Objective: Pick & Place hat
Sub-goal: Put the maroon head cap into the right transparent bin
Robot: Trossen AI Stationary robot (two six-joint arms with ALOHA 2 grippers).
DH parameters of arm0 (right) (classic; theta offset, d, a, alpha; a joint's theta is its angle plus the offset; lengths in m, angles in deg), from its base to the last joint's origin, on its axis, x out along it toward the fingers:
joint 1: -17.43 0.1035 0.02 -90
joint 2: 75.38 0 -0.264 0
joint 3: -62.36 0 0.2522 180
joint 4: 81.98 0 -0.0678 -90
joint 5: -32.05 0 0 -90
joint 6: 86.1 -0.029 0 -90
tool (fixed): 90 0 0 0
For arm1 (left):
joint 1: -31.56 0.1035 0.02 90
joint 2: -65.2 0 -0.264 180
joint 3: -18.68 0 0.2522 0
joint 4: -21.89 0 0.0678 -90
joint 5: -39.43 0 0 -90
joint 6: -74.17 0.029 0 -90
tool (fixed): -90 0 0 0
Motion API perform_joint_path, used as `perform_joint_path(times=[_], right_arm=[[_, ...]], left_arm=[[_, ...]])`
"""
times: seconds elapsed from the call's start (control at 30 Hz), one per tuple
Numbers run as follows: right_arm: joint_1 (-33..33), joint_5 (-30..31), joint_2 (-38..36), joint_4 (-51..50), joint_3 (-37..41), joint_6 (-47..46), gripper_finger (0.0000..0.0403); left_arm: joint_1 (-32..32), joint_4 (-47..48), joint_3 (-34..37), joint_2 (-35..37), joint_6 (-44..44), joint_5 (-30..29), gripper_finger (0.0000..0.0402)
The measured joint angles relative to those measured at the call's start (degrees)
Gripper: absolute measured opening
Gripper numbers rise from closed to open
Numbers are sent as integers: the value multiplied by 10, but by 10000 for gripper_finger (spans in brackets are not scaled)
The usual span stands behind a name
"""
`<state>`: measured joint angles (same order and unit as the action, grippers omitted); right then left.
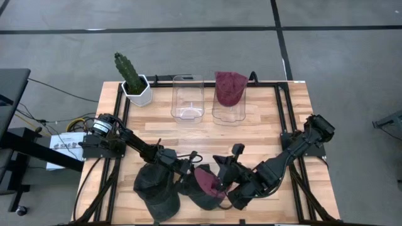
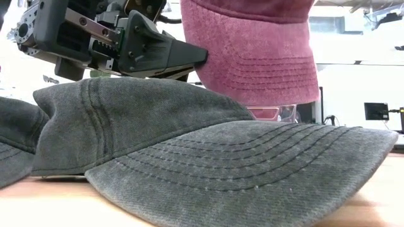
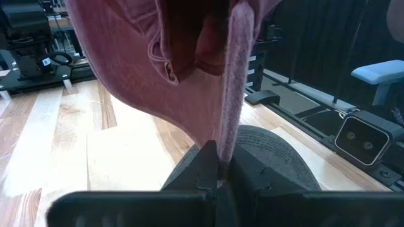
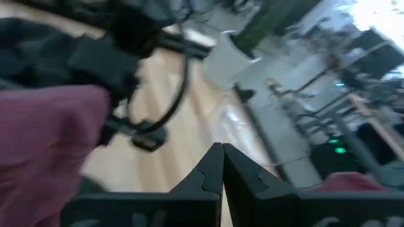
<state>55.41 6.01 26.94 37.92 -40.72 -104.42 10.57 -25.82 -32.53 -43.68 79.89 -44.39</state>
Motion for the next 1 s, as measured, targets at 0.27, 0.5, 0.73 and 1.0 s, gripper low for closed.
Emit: perform_joint_path(times=[0.27, 0.5, 0.73, 1.0], right_arm=[[-50, 121, 0, -45, -1, -54, 0], [-127, 6, 1, -27, 12, -107, 0], [-121, -138, 3, 46, 34, -94, 0], [-64, 44, -1, 140, 12, 28, 0]], left_arm=[[1, 3, 0, 0, -4, -6, 18], [1, 3, 0, 0, -4, -3, 19], [1, 7, 0, 0, -1, -2, 19], [1, -2, 0, 0, -10, 47, 15]])
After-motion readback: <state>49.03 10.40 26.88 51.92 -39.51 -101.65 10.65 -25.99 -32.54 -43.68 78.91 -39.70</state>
